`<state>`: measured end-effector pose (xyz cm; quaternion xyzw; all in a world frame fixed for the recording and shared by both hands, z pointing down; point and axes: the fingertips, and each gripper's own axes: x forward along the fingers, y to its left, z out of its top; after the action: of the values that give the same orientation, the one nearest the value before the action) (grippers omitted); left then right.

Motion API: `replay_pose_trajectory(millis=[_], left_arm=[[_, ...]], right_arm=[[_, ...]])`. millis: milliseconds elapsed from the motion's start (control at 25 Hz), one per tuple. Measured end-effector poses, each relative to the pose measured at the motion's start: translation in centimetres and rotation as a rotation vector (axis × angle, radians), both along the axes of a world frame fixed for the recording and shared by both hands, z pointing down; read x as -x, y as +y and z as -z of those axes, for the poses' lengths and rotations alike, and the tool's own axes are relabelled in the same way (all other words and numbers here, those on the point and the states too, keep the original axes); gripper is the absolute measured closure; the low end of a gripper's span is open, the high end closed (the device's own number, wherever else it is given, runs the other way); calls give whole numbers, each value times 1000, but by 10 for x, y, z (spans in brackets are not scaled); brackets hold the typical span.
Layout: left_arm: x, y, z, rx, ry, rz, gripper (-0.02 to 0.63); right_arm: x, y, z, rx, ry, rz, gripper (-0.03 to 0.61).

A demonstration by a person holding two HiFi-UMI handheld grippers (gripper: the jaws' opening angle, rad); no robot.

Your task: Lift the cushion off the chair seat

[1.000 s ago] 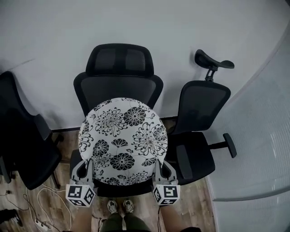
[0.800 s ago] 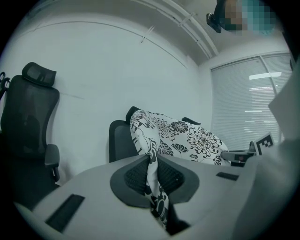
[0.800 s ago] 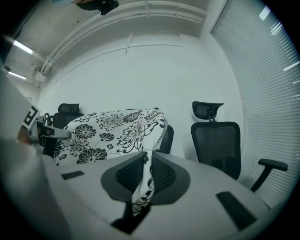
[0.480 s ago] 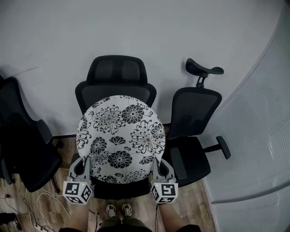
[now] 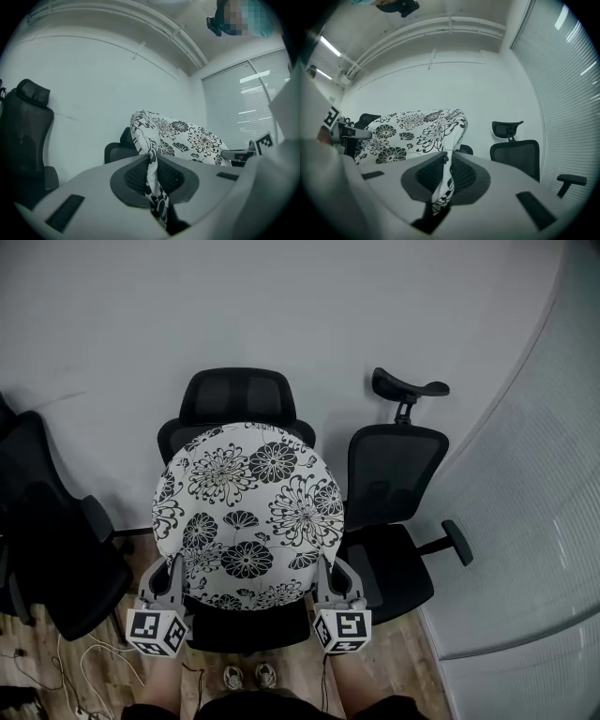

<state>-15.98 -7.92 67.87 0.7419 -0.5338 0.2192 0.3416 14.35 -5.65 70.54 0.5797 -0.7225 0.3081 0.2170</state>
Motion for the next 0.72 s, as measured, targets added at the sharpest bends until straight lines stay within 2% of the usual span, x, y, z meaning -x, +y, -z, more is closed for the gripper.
replay_pose_trajectory(millis=[160,440,600,640,720], left_arm=[[2,4,-7,-39,14,1,586],[0,1,-7,-38,-8,-7,586],[2,6,-19,-96,5,-11,586],[3,5,-21,-92,12,-10,586],[2,5,-14,-9,25,-6,586]], right_arm=[[3,1,-4,-39,12,3,540],[1,1,-9,-37,-22,-6,540],[2,5,-16,-96,-11,-9,540],[2,2,-14,-93,-1,-6,541],[0,2,0,-10,16,2,540]])
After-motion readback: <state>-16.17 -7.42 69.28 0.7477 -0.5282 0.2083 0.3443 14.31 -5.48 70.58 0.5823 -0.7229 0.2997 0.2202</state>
